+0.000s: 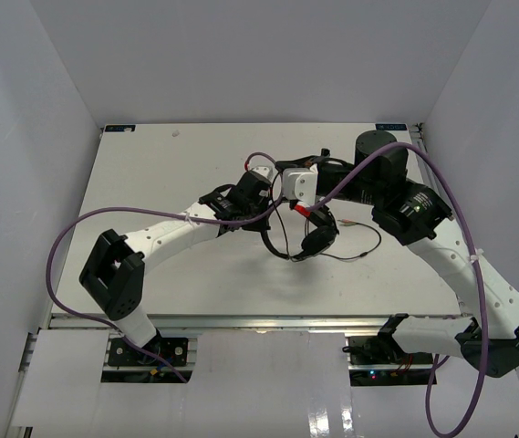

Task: Wrap the headphones

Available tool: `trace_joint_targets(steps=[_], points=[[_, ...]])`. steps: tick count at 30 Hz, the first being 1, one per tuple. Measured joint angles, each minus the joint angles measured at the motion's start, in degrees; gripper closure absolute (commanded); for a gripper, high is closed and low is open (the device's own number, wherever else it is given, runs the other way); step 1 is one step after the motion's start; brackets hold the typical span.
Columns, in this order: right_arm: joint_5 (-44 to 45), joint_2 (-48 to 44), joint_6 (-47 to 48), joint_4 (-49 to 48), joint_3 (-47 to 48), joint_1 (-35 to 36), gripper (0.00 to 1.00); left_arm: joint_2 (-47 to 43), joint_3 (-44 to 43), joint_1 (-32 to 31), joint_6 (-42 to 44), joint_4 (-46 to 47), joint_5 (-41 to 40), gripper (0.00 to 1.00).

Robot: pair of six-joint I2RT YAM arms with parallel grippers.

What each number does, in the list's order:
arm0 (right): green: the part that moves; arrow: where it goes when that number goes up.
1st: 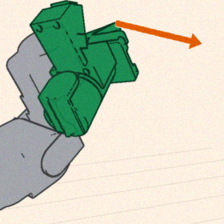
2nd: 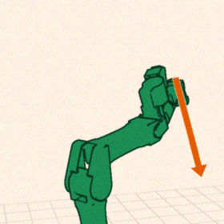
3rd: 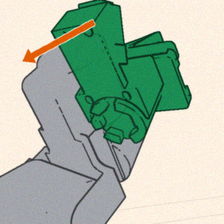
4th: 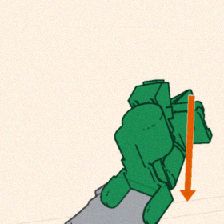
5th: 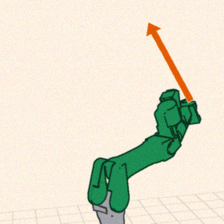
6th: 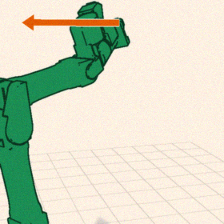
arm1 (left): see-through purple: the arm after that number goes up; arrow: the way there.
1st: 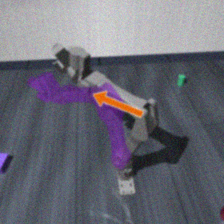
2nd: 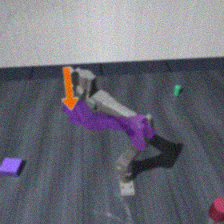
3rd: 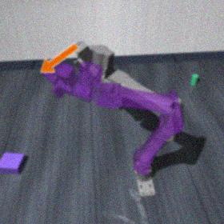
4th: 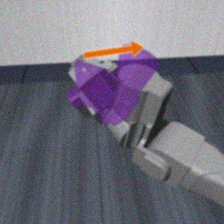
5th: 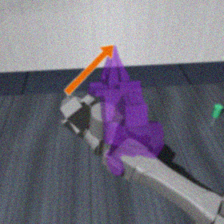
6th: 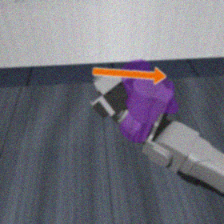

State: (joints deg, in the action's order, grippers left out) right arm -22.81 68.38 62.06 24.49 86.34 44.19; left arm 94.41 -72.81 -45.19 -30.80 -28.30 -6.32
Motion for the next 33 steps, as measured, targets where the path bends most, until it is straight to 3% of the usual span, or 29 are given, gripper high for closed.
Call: trace_joint_targets(steps=[19, 33], points=[[1.6, 0.1, 0.4, -0.3, -1.1, 0.9, 0.92, 1.8, -3.6, 0.0, -0.1, -0.1, 1.9, 1.0], [5.4, 3.4, 2.5, -1.4, 3.4, 0.8, 0.92, 0.9, 3.9, 0.0, 1.7, 2.5, 3.0, 1.0]])
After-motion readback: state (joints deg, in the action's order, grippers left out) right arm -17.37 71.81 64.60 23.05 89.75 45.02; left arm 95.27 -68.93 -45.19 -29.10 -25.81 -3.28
